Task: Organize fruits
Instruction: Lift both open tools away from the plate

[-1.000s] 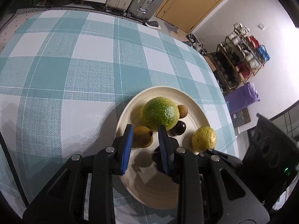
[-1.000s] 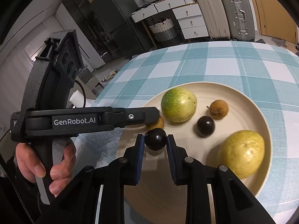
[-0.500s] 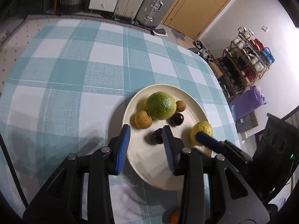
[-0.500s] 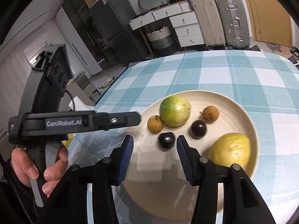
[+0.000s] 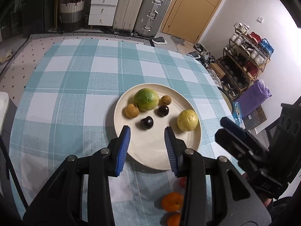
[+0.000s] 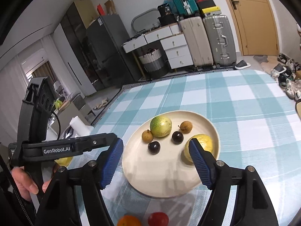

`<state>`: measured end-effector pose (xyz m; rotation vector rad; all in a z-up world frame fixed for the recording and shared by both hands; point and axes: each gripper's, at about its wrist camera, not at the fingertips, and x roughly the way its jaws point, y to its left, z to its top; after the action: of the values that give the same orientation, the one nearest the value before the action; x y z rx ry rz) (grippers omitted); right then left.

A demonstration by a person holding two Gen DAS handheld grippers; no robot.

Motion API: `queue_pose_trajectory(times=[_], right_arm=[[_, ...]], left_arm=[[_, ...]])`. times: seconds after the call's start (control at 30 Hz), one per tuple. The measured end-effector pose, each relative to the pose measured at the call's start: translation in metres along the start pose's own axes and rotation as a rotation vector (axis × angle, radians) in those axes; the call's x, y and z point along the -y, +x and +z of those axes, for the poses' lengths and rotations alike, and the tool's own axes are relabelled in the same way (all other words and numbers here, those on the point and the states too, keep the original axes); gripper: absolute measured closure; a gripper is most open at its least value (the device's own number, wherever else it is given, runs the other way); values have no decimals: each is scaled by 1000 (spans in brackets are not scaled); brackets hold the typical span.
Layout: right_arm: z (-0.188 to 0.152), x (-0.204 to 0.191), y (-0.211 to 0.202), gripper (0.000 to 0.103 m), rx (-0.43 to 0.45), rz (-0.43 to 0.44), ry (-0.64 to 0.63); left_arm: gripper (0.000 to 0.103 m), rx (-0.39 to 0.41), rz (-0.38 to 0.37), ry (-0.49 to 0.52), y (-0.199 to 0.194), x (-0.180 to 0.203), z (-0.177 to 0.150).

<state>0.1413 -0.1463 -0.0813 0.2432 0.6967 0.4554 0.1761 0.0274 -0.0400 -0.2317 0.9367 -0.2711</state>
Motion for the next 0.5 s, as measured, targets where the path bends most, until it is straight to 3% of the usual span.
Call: queue_pose_trajectory(times=[0.17, 0.5], right_arm=[[-3, -8, -26, 20, 56, 7, -13], [-18, -16, -59, 16, 99, 8, -27]], left_arm=[[65, 16, 22, 28, -16, 11, -13], [30, 82, 52, 43, -49, 22, -42]])
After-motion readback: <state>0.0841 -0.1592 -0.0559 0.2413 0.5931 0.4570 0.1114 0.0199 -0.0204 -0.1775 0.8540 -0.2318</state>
